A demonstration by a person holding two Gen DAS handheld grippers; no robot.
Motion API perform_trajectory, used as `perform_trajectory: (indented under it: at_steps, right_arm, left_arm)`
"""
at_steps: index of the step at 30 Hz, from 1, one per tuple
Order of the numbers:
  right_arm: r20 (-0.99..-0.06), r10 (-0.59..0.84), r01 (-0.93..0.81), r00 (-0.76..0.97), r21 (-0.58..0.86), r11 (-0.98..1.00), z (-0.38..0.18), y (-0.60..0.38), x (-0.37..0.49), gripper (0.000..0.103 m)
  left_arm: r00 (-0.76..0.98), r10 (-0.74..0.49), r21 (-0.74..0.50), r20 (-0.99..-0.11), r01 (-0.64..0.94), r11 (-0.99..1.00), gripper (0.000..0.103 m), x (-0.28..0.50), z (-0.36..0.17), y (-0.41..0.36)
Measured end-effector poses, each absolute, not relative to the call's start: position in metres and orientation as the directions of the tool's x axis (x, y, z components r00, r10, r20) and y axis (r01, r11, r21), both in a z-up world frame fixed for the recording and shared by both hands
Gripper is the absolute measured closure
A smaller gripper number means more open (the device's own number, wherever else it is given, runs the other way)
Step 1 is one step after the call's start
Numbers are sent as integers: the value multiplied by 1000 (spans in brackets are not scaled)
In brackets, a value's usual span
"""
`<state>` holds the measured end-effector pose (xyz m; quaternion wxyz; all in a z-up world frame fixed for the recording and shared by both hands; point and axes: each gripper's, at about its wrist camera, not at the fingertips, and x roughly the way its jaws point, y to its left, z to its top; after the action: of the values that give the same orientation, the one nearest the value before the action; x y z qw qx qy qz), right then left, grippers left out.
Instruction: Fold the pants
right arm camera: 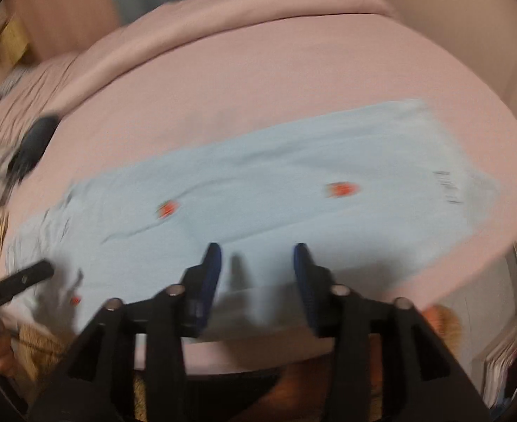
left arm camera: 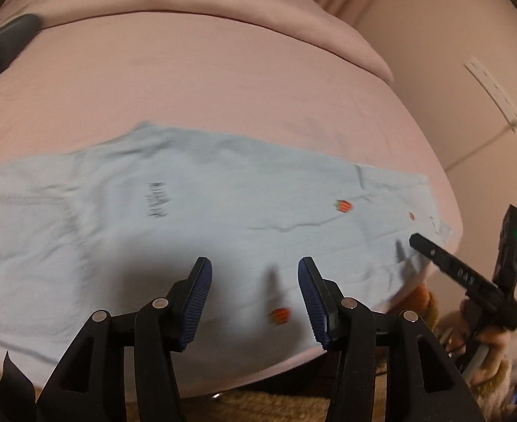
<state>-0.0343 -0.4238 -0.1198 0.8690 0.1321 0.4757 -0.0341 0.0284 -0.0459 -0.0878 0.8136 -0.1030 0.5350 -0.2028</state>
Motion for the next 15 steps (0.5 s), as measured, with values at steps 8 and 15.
perform_trajectory:
  at_steps: [8,15]
  right_arm:
    - [-854,29,295,519,211,932,-133,-472,-42,71]
    - [-816,-73,465,573,250,849,-110,-558,-61,67]
  left_arm:
    - [287,-369,-320,-884,201,926,52,35,-114,-77]
    - [232,-509,-449,-829,266,853,52,28,-98,-89]
